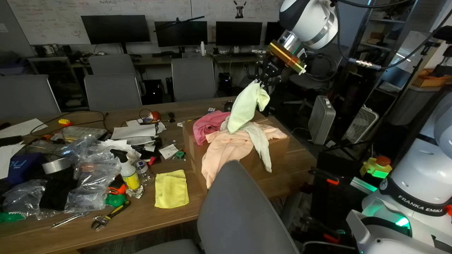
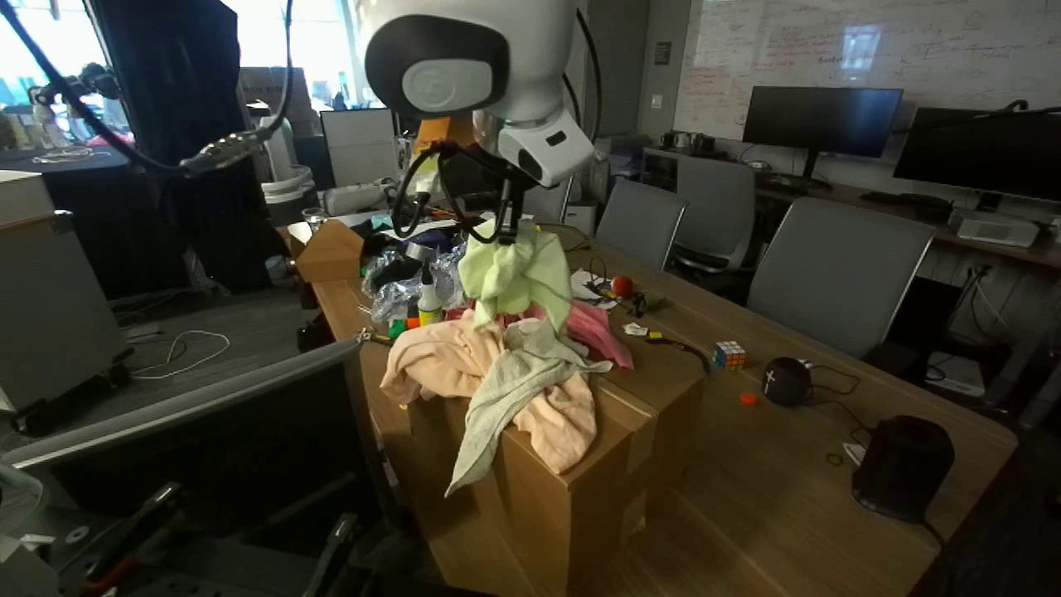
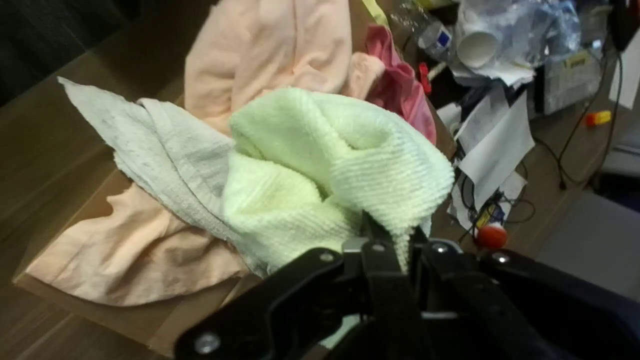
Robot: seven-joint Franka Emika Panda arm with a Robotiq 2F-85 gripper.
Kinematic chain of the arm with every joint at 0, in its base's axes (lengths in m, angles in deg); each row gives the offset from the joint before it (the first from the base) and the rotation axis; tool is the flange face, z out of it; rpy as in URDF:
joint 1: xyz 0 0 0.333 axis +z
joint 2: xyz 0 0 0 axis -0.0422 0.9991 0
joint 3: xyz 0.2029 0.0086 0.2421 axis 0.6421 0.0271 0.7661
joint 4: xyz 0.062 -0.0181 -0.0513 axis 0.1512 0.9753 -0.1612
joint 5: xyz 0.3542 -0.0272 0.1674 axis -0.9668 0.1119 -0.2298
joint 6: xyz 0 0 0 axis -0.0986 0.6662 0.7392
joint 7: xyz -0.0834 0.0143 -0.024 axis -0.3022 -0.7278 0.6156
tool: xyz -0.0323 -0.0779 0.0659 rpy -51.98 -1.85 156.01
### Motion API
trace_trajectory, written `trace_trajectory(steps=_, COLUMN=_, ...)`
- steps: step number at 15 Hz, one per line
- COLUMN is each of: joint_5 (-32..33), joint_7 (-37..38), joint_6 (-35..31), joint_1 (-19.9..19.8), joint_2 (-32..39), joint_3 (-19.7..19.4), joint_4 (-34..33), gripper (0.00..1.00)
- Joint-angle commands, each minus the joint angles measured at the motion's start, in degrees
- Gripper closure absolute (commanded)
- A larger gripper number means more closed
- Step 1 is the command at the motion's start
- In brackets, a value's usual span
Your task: Put the green and white towel and peach shirt on the backrest of the chair
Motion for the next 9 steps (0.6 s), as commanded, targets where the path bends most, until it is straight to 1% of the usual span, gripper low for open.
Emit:
trace_trajectory(steps=1, joint_5=8.88, joint_7=1.44, joint_6=4.77, joint_1=3.01, joint_2=-8.41, joint_3=1.38, joint_4=6.09, gripper=0.96)
trace_trajectory(steps=5, joint_5=19.44, joint_7=6.01, joint_6=11.15, joint_1=6.72, joint_2=-12.09, joint_3=6.63, joint_4=7.79, gripper=0.96)
trace_trajectory(steps=9, joint_5=28.25, joint_7=9.68, joint_6=19.07, joint_1=10.59, joint_2=-14.38, joint_3=12.78, joint_4=6.35, gripper=0.96)
